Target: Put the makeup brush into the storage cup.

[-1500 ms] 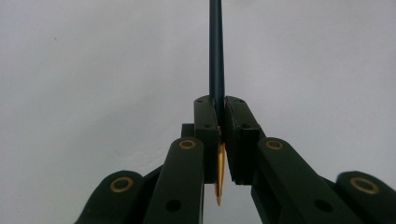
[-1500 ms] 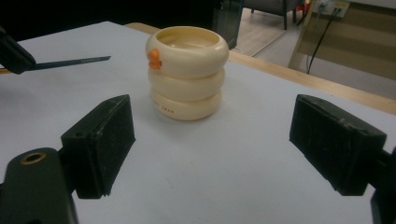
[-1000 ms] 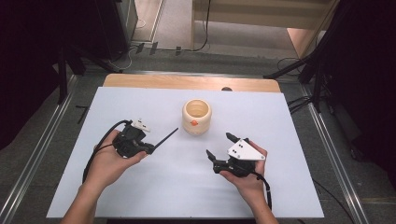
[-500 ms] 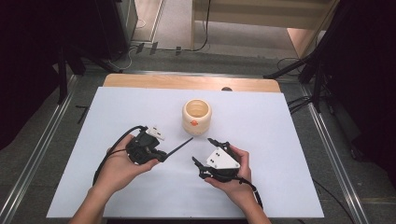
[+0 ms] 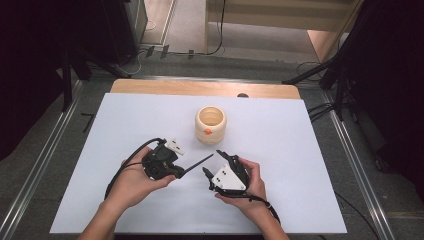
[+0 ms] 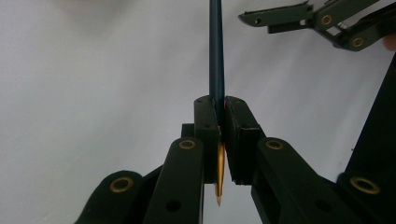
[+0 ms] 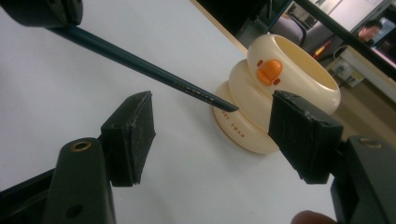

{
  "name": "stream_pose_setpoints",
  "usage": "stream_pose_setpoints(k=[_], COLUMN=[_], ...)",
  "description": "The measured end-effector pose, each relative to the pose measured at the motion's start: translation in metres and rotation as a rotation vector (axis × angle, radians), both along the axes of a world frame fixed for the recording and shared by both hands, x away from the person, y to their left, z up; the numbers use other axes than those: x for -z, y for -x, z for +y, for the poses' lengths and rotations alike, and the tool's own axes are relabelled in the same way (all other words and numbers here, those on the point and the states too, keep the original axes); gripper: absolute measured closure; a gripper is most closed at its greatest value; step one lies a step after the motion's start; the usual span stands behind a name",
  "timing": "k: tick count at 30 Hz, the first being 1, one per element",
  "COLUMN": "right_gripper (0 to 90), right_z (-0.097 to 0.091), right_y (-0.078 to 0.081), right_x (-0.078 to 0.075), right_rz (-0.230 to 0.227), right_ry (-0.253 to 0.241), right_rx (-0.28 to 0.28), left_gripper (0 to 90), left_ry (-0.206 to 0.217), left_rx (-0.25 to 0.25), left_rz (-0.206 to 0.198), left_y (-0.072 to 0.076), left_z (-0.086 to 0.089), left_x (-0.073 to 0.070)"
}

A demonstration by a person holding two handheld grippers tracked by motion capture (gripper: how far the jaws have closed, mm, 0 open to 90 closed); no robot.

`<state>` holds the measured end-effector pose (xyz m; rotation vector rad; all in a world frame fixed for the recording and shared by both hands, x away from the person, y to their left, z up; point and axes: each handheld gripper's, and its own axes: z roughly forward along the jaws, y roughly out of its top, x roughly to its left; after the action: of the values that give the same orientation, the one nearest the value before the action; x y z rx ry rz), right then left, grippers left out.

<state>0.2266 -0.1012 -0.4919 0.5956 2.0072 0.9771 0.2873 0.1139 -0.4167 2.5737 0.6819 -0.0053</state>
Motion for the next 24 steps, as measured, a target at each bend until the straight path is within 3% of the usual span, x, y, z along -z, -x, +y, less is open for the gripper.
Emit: stream_pose_setpoints(k=[2, 6, 13, 24], right_gripper=[36.1, 39.9, 44.8, 50.8], right_z=[0.004, 0.008, 0.01, 0.013], right_y=[0.001, 0.003, 0.003, 0.001], right_x=[0.003, 0.006, 0.008, 0.012], right_rz=[-0.046, -0.096, -0.13, -0.132], right_ry=[0.077, 0.127, 0.157, 0.221], right_rx=[-0.022, -0.042, -0.059, -0.07], left_gripper=[85.1, 85.1, 85.1, 85.0], left_ry=[0.001, 0.0, -0.007, -0.013], left_rx=[0.002, 0.004, 0.022, 0.029], left_rz=[0.002, 0.007, 0.02, 0.032], left_y=[0.0, 0.002, 0.003, 0.002], left_z=[0.0, -0.002, -0.005, -0.007], left_x=[0.0, 0.0, 0.001, 0.003])
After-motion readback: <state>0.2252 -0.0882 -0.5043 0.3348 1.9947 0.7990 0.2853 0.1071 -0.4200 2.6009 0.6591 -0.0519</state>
